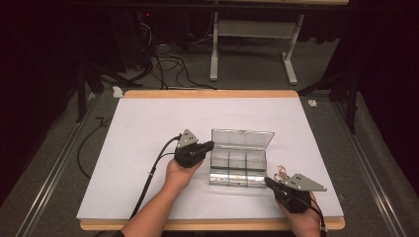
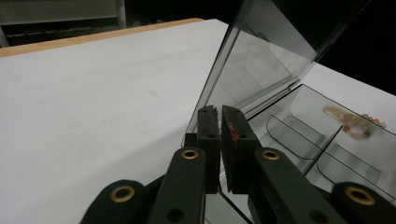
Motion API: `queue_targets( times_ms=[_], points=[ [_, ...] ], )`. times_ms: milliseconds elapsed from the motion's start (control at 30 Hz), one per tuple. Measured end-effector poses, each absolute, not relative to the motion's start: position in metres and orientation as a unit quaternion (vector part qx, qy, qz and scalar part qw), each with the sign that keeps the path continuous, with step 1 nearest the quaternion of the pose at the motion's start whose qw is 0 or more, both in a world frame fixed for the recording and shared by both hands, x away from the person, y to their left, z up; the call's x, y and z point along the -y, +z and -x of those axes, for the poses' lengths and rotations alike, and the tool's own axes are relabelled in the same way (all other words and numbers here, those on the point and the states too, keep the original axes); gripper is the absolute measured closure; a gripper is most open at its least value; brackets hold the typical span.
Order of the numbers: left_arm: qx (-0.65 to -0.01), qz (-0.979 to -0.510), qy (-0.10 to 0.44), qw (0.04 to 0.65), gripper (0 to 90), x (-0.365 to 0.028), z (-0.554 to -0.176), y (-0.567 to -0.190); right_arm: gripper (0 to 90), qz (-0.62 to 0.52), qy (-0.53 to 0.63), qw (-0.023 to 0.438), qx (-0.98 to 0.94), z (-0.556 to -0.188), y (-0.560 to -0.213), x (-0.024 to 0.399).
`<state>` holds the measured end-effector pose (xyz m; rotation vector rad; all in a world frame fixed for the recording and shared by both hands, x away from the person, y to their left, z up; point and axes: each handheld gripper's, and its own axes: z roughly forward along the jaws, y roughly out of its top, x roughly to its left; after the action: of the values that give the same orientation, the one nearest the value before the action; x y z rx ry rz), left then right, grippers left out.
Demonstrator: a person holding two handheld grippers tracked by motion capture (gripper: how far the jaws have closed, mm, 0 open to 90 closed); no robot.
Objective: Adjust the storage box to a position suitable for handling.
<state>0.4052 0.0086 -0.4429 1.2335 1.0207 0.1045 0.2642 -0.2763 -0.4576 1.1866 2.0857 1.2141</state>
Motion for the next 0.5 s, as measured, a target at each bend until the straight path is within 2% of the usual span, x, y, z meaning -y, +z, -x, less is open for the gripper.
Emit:
queue_targets(
  times_ms=[500],
  points=[
    [-0.466,-0.557,0.046,0.686,86.5,-0.003,-0.408,-0.454,90.0,-0.43,0.441,0.224,-0.755,-0.264,-0.458,0.277]
  ],
)
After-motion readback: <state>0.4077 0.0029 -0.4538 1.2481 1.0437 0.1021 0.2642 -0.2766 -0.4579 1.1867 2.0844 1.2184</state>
